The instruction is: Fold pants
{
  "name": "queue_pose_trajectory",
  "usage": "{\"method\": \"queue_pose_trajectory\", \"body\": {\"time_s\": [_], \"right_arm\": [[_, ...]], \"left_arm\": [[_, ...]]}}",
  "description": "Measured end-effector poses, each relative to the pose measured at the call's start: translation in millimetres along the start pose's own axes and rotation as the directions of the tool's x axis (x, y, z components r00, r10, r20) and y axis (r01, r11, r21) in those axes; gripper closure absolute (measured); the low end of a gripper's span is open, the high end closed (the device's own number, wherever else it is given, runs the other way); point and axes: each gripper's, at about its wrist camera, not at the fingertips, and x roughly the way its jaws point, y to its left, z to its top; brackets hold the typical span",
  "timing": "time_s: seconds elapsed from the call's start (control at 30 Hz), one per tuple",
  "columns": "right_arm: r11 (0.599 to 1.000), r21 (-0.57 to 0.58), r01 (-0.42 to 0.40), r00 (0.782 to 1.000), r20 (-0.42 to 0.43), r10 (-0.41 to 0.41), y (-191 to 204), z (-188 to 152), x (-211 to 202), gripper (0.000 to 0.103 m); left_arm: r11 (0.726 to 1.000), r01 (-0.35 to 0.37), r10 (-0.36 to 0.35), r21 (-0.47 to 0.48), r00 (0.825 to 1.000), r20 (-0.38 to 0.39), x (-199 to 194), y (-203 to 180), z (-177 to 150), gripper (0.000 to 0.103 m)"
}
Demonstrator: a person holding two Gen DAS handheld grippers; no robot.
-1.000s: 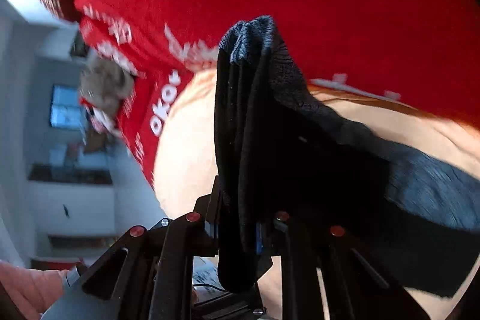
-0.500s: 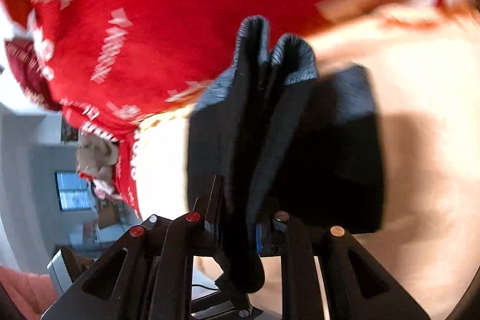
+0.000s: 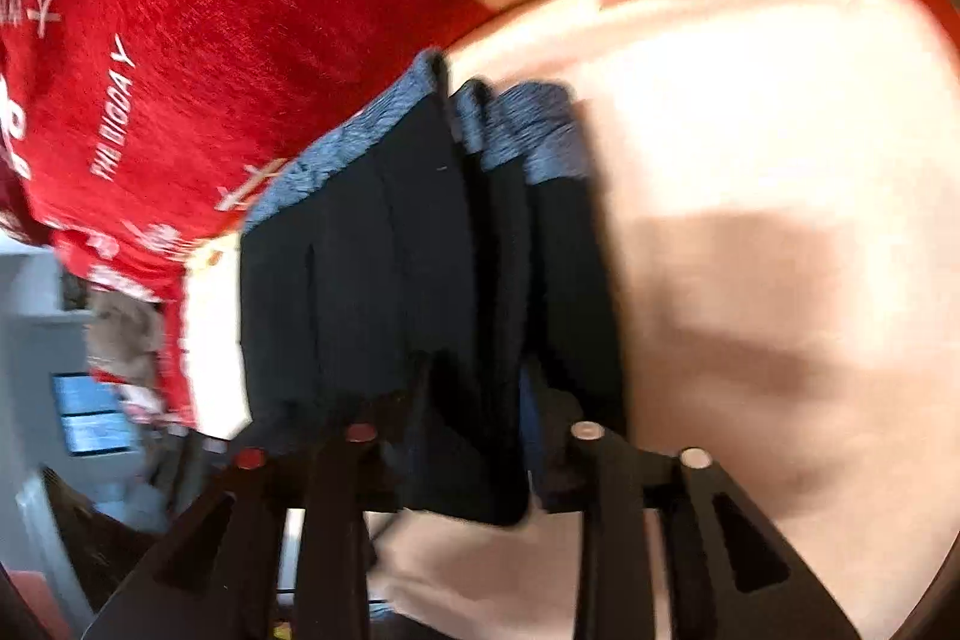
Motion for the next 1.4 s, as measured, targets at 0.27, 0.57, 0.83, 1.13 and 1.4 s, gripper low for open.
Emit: {"method": "queue_pose_trajectory", "body": {"time_s": [0.27, 0.57, 0.83, 1.13, 1.4], "right_arm": [[0.988, 0.039, 0.151, 0.986, 0.060, -0.153, 3, -36, -34, 0.058], [0.976, -0.103, 0.190, 0.978, 0.109, -0.179, 56, -45, -18, 0.065], [0.979, -0.009, 0.203, 0.978, 0.049, -0.202, 38, -52, 18, 0.065], [0.971, -0.020, 0.237, 0.971, 0.019, -0.237, 49, -63, 13, 0.064], [0.978, 0.014, 0.206, 0.978, -0.013, -0.206, 59, -92, 8, 0.056]], "left_arm": [[0.975, -0.047, 0.019, -0.216, 0.991, -0.131, -1, 55, -25, 0.035], [0.917, -0.040, -0.046, -0.397, 0.978, -0.206, 15, 87, -47, 0.011], [0.897, -0.038, -0.070, -0.440, 0.971, -0.227, 17, 91, -56, 0.005], [0.883, -0.051, -0.090, -0.466, 0.957, -0.275, 18, 102, -69, 0.005], [0.887, -0.032, -0.108, -0.460, 0.956, -0.274, 17, 106, -74, 0.005]]}}
